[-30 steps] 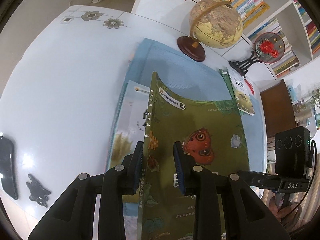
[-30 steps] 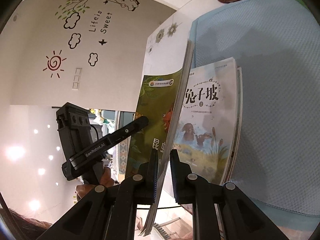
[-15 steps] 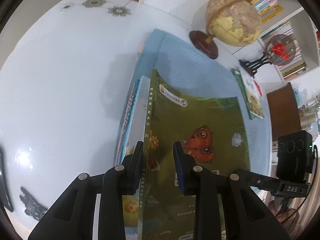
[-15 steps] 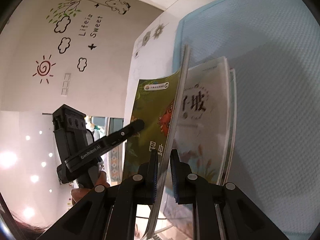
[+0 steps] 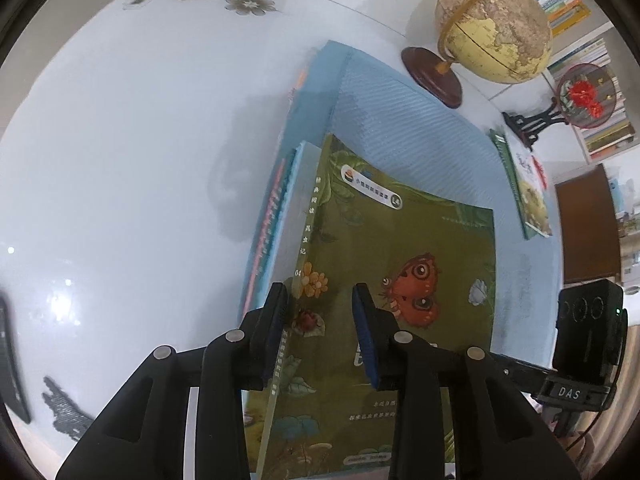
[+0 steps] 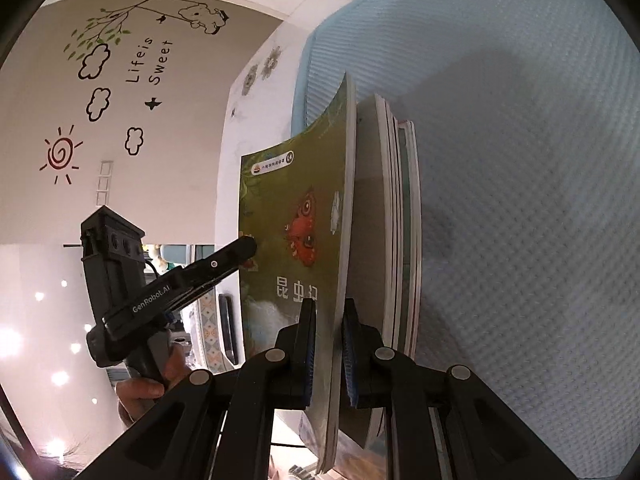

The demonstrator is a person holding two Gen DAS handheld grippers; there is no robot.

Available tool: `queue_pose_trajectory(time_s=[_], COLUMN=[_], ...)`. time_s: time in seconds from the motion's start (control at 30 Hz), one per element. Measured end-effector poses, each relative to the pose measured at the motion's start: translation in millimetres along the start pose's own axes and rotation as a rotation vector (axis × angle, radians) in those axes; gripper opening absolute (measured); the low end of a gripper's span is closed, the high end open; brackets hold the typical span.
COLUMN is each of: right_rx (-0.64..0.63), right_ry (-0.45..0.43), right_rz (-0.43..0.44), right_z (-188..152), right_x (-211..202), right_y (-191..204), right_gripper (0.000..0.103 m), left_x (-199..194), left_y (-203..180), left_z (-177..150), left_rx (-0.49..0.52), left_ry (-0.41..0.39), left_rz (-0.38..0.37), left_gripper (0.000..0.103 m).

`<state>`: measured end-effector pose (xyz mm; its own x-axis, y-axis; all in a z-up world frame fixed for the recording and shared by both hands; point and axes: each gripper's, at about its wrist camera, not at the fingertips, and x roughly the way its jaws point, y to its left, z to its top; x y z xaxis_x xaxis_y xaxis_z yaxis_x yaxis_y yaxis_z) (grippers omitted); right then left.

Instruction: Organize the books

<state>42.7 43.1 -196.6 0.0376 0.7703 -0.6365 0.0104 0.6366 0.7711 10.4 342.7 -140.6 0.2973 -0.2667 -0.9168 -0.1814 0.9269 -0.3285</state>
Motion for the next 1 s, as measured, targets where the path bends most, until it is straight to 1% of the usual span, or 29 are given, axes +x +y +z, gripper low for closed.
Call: queue_pose_trajectory(time_s=[0.13,0.23,0.33,0.4,0.47,0.5,0.53,0.6,0.63,0.67,0.73,0.8,0.83,0.93,1.0], right_rx=[0.009,0.030,0.043,0.054,0.075,0.074,0.059,0.018,-0.003,-0.012,-0.029,-0.030,-0.029,-0.048,-0.074], right_ry=[0.000,0.001,0.012,0.023,0.018,0.000,-0.019,-0.042,-0.053,-0.061,-0.076,-0.081,-0.085,-0.102,-0.143], right_rz=[-0.004,0.000,-0.007,-0.018,0.006,0.010,0.004,-0.002,0.000,0.004,0.032,0.036,0.036,0.020,-0.004], right_z=[2,3,4,5,7,8,9,12,14,14,19,26,30,46,56], right_x=[4,6,6,5,-1,-6,-13,-24,-32,-37,-53,-67,-73,-100,-122], right_y=[-1,-3,-6,-8,-10,-9,-7,-4,-3,-3,-11,-23,-29,-48,-58], right_gripper=[0.013,0.013,0.014,0.026,0.051,0.054,0.058,0.067,0.078,0.081,0.081,0.081,0.081,0.081,0.081], left_x=[-3,-6,-13,-20,-28,-32,-34,-36,-35,-35,-35,-31,-29,-19,-10], left_y=[7,10,9,7,6,5,3,-1,-7,-12,-33,-57,-75,-118,-147], left_z=[1,0,0,0,-1,-2,-3,-4,-4,-4,-9,-9,-9,-7,-6], left_rx=[-0.019,-0.039,-0.029,-0.025,-0.036,-0.048,-0.058,-0.083,-0.091,-0.093,-0.080,-0.056,-0.036,0.025,0.057], left_ry=[-0.003,-0.004,-0.018,-0.037,-0.062,-0.073,-0.078,-0.083,-0.082,-0.082,-0.096,-0.106,-0.116,-0.129,-0.133], left_rz=[0.040,0.040,0.098,0.123,0.135,0.144,0.149,0.160,0.163,0.165,0.157,0.149,0.144,0.113,0.108], left_gripper=[0.032,0.032,0.032,0.032,0.034,0.036,0.036,0.041,0.041,0.041,0.041,0.041,0.041,0.042,0.042])
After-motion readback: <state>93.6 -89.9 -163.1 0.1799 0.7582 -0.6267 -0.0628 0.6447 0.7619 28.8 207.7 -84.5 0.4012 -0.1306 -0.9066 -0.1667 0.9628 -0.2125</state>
